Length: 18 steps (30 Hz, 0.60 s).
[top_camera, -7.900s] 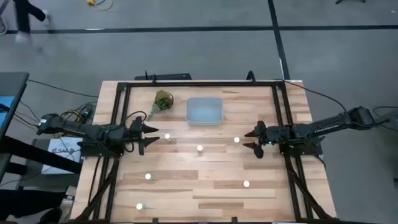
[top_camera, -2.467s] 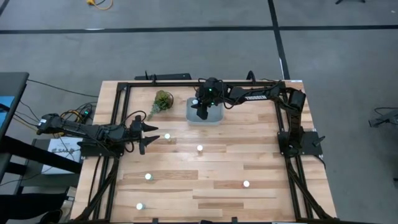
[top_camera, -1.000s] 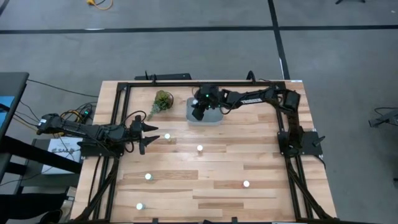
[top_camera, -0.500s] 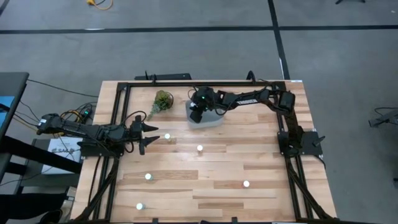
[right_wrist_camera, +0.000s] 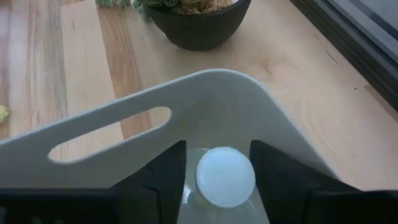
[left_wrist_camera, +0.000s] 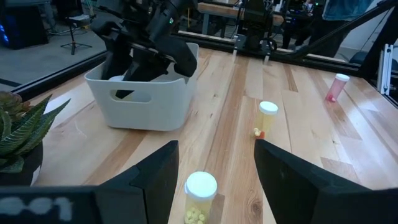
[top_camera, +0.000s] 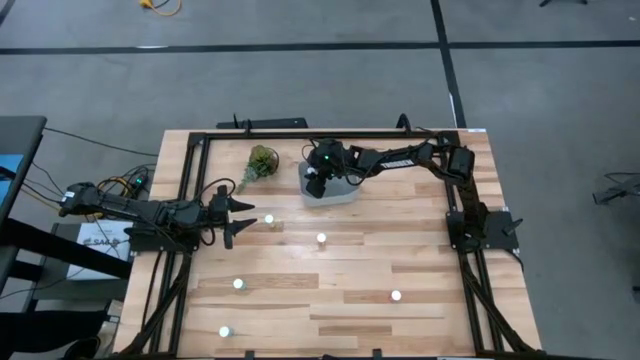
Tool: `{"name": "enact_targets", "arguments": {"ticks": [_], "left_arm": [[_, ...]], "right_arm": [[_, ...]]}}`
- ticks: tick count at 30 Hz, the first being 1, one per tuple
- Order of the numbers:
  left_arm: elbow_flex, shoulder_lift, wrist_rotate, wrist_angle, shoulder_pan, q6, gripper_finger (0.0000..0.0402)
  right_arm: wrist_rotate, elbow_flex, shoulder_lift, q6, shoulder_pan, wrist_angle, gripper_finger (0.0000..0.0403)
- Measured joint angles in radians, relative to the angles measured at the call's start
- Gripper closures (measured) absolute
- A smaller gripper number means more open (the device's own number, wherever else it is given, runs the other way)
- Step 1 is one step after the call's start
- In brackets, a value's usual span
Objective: Pick and place pill bottles into a basket
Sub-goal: Put the top right yellow pill bottle into the bin, then put the right yellow pill bottle into the bin
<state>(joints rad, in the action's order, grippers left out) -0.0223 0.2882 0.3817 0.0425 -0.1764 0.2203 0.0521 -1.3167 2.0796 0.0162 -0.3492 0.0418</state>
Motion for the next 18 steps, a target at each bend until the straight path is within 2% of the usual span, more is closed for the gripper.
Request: {"name": "enact_targets", "arguments": {"ticks": [9, 14, 18], "left_arm": [[0.000, 0.000, 0.000, 0.001, 0.000, 0.000, 0.0203], [0.000, 0.000, -0.001, 0.009, 0.000, 0.000, 0.0203], [0.001, 0.000, -0.002, 0.012, 0.000, 0.000, 0.0203]], "right_arm": [[0.000, 0.001, -0.032, 0.013, 0.009, -0.015, 0.0185], [-0.005, 0.000, -0.134, 0.042, 0.035, -0.006, 0.0186], [-0.001, -0.001, -0.226, 0.046, 0.072, -0.066, 0.0190]]}}
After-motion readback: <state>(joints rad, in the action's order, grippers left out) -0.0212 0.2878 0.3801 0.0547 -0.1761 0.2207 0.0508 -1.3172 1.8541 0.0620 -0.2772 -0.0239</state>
